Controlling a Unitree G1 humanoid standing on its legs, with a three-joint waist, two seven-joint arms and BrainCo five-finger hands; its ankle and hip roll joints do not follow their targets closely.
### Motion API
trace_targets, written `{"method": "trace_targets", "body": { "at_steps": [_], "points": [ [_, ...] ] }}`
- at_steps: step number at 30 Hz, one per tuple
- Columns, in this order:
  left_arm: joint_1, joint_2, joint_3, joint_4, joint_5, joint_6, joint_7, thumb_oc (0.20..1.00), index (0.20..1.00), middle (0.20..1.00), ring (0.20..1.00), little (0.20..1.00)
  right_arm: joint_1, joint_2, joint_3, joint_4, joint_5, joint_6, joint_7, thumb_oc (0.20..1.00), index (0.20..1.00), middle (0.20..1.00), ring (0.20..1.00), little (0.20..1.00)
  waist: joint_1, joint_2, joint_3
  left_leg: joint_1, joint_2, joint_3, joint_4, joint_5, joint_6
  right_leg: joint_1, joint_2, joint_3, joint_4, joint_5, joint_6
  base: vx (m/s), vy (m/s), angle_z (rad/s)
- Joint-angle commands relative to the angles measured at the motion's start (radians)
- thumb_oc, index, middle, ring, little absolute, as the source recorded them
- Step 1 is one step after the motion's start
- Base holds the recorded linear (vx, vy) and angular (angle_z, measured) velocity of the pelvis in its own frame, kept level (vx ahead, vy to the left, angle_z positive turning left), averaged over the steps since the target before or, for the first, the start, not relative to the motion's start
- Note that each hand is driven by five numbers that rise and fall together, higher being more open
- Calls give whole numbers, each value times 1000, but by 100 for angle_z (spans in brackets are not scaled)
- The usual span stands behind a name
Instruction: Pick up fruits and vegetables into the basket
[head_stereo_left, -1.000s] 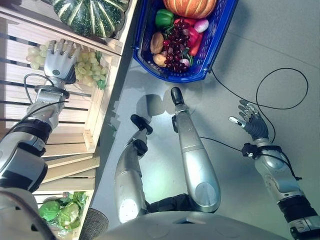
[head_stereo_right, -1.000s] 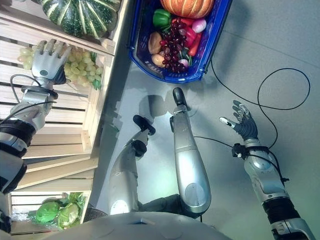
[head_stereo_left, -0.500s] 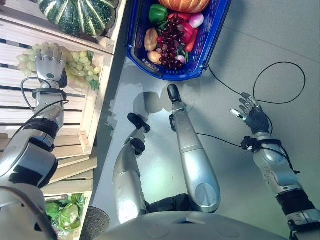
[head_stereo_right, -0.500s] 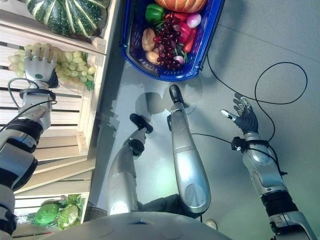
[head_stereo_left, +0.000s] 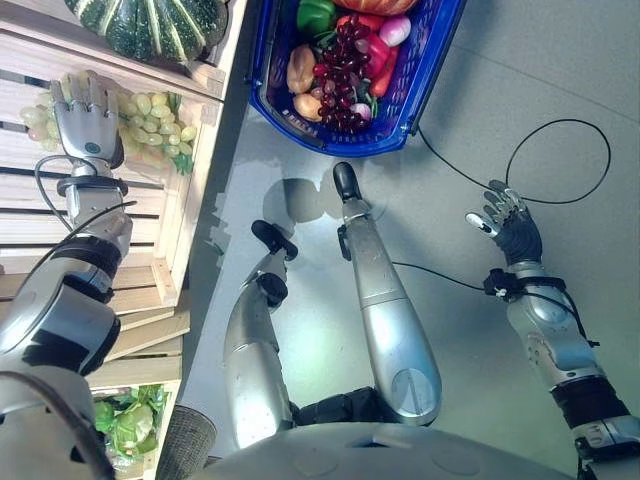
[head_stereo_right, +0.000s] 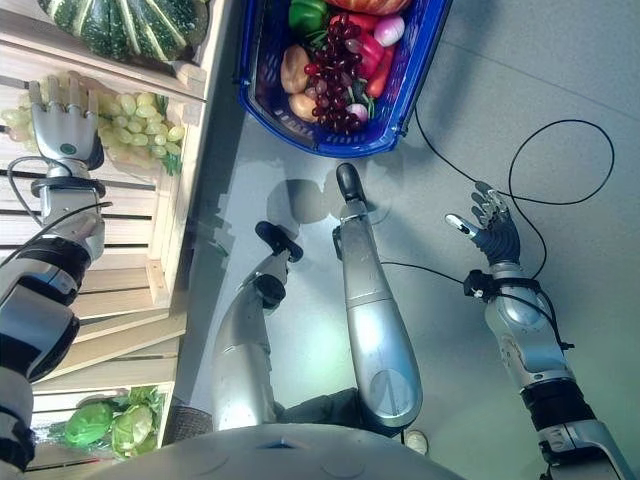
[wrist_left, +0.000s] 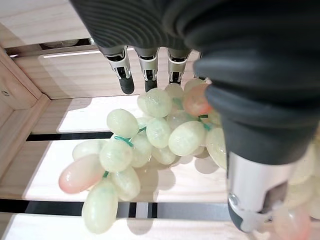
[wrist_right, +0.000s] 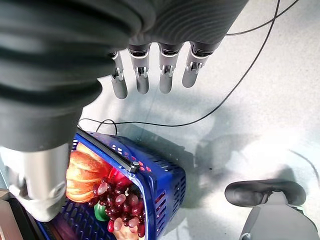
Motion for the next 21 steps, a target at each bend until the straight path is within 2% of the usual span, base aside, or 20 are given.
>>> {"method": "trace_targets", "body": {
  "at_steps": [1,6,7,8,9,16,21],
  "points": [
    [7,80,50,82,-6,62,14,1000,1000,1000,1000,1000,9,-5,26,-8,21,-54,-19,1000,1000,1000,1000,1000,-39,-9,-57,-122,55,-47,135,-26,-50,-24,-21,-45,0,-9,75,0,0,0],
    [-20,80,38,87,-43,59,2,1000,1000,1000,1000,1000,2,-5,31,-1,26,-67,-22,1000,1000,1000,1000,1000,-38,-11,-57,-137,55,-49,140,-29,-49,-38,-17,-43,6,-11,73,-7,-2,-1],
    [-26,80,34,91,-52,55,-3,667,667,667,667,667,-1,-6,33,0,29,-69,-23,1000,1000,1000,1000,1000,-38,-12,-57,-141,55,-51,142,-30,-49,-41,-17,-42,7,-11,73,0,0,0],
    [-26,80,34,91,-52,55,-3,667,667,667,667,667,-1,-6,33,0,29,-69,-23,1000,1000,1000,1000,1000,-38,-12,-57,-141,55,-51,142,-30,-49,-41,-17,-42,7,-11,73,0,0,0],
    [-33,77,27,98,-64,36,-22,200,200,200,200,200,-2,-5,34,9,35,-78,-19,1000,1000,1000,1000,1000,-37,-13,-57,-148,55,-56,146,-31,-49,-46,-16,-40,11,-12,73,0,0,0],
    [-6,78,37,94,-93,16,-25,200,200,200,200,200,2,-5,27,8,39,-92,4,1000,1000,1000,1000,1000,-33,-16,-57,-131,53,-59,139,-29,-49,-27,-19,-44,5,-9,77,0,0,0],
    [34,87,69,74,-121,-6,-13,200,200,200,200,200,12,-11,18,-36,29,-142,98,1000,1000,1000,1000,1000,-28,-12,-57,-92,48,-61,123,-24,-50,15,-27,-49,-6,-14,76,-4,43,1]
  ]
}}
